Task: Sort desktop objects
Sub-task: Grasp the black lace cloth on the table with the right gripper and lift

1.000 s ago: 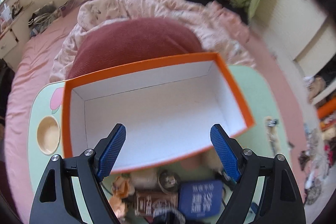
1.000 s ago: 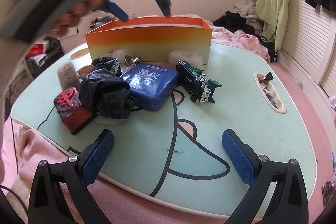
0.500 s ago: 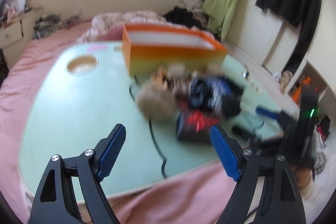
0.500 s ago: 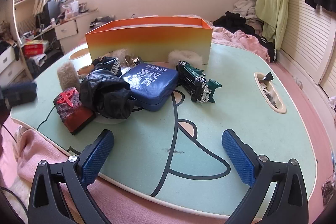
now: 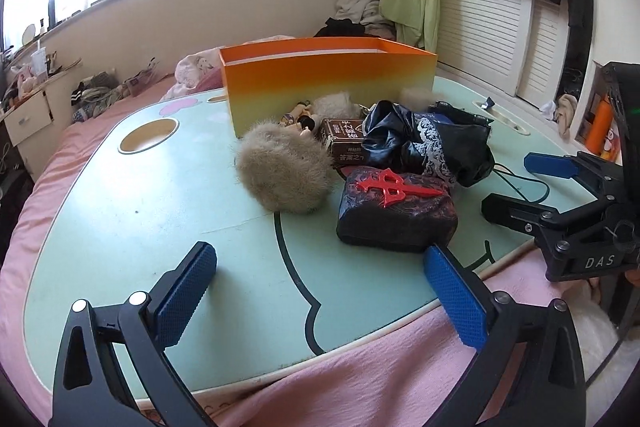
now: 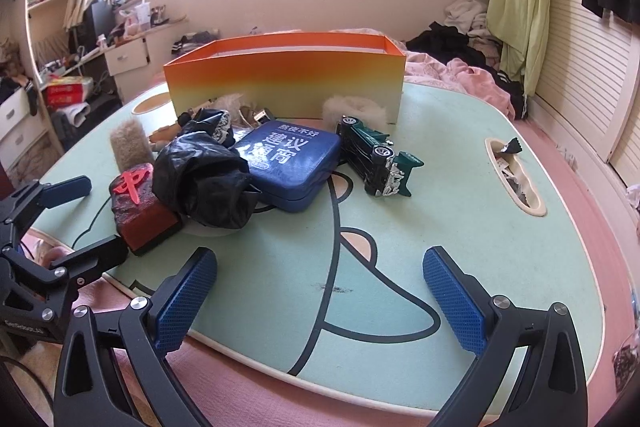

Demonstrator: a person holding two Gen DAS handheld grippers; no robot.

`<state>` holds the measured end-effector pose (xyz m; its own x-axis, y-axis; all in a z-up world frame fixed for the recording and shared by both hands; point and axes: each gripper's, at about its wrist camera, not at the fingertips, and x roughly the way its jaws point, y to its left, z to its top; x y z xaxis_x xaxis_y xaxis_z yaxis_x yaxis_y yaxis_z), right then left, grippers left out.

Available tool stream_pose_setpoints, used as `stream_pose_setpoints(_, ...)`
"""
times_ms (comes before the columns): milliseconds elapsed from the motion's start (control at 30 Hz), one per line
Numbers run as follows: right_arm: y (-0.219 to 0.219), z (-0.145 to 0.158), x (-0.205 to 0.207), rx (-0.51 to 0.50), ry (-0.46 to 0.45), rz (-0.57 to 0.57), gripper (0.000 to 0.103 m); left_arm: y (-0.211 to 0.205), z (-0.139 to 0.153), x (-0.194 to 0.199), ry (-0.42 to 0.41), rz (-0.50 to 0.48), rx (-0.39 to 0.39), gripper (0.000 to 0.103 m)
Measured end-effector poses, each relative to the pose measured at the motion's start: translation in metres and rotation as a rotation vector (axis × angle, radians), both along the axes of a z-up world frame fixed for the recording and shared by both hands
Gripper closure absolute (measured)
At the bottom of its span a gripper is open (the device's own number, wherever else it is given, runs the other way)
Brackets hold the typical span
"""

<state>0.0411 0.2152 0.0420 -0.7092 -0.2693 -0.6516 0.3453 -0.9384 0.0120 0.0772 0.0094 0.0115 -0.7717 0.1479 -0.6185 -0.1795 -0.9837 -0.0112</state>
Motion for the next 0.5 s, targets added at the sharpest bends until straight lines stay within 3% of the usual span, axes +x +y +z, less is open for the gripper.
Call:
stream_pose_setpoints(33, 0.0, -0.002, -0.001, -0.013, 0.006, 0.015, 0.007, 0.0, 0.0, -0.001, 0.0, -0.001, 0.001, 0.0)
stream_pose_setpoints(67, 0.001, 0.005, 0.004, -0.053, 0.02, 0.061, 0.027, 0.003, -0.001, -0.003, 0.0, -0.001, 0.001, 0.0)
stream_pose_setpoints(133, 0.003, 0.005, 0.014, -0.088, 0.057, 0.108, 0.045, 0.002, -0.002, -0.003, 0.001, -0.001, 0.002, 0.0)
stream_pose_setpoints(267, -0.003, 0.027, 0.019, -0.153, 0.108, 0.185, 0.045, 0.002, -0.004, -0.004, 0.002, -0.002, 0.004, 0.0)
stream_pose_setpoints(433, -0.043, 0.028, -0.015, -0.147, 0.019, 0.238, 0.045, 0.002, -0.004, -0.004, 0.002, -0.002, 0.004, 0.0)
stream_pose_setpoints(500, -0.053, 0.016, -0.024, -0.111, -0.031, 0.247, 0.052, 0.002, -0.004, -0.004, 0.002, -0.002, 0.003, 0.0)
